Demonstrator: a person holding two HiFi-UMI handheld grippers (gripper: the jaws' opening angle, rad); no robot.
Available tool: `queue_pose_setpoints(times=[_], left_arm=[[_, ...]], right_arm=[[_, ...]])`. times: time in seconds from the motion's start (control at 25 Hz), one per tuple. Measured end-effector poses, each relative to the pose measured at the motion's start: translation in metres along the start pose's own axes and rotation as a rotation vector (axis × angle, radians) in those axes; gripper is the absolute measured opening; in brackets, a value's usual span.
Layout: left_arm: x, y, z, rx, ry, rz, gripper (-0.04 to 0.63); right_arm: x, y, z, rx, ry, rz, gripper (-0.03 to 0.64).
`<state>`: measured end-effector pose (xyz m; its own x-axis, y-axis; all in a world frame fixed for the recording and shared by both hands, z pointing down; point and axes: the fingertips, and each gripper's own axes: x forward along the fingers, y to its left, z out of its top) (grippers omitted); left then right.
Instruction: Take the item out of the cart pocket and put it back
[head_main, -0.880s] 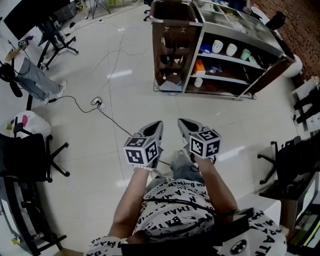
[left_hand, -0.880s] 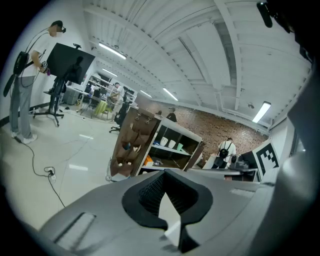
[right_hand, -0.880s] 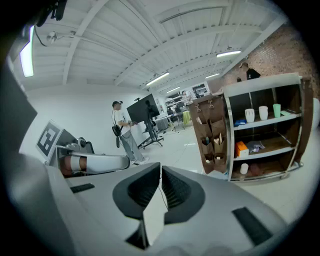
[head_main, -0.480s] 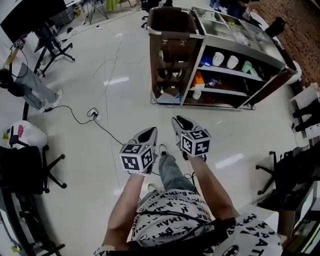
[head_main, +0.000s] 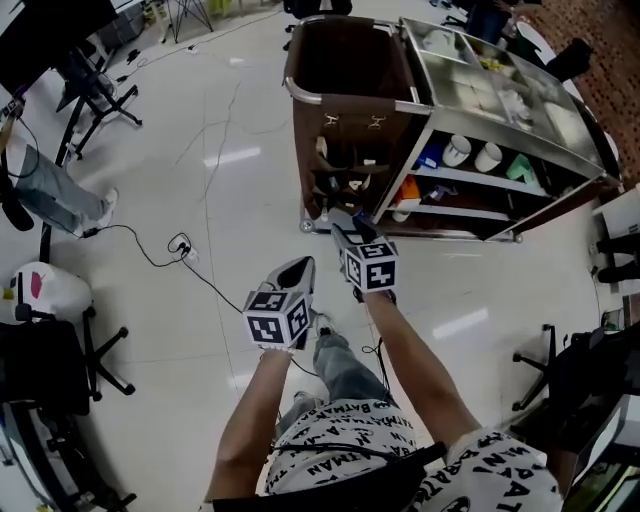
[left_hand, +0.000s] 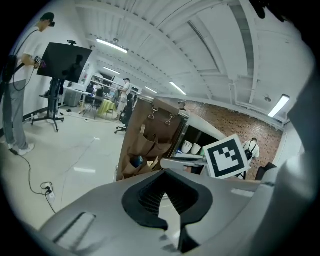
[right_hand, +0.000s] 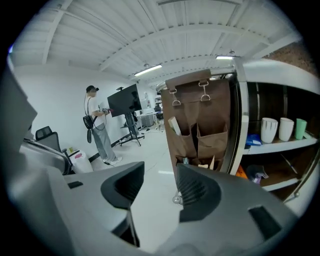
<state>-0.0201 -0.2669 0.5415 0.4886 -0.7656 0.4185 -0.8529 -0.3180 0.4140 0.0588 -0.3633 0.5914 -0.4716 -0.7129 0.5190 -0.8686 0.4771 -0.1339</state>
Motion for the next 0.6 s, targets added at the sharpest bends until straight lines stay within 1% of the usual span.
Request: queue_pose_setpoints(times=[0.12,0.24,0.44,0.6], left_arm=[[0.036,0.011,0.004,-0.005,0.024,0.010,-0.003],[0.063,0.028,0.002,-0.026,0.049,0.031,-0.002],[0.093,0.059,0.000,-0.078,0.077,0.070,-0.002],[0.111,0.072,-0.002,-0.106,0.093,0.082,-0.002]], right_arm=[[0.044,-0.024,0.001,-0.022,0.034,-0.023,0.219],[0.083,-0.042,-0.003,-0.039,0.071,-0.051,0.218],[0.140,-0.063,-0.019,-0.030,0.140,-0.069,0.218],[0.175,-0.079,-0.033,-0.021,0.199,-0.088,0.216]])
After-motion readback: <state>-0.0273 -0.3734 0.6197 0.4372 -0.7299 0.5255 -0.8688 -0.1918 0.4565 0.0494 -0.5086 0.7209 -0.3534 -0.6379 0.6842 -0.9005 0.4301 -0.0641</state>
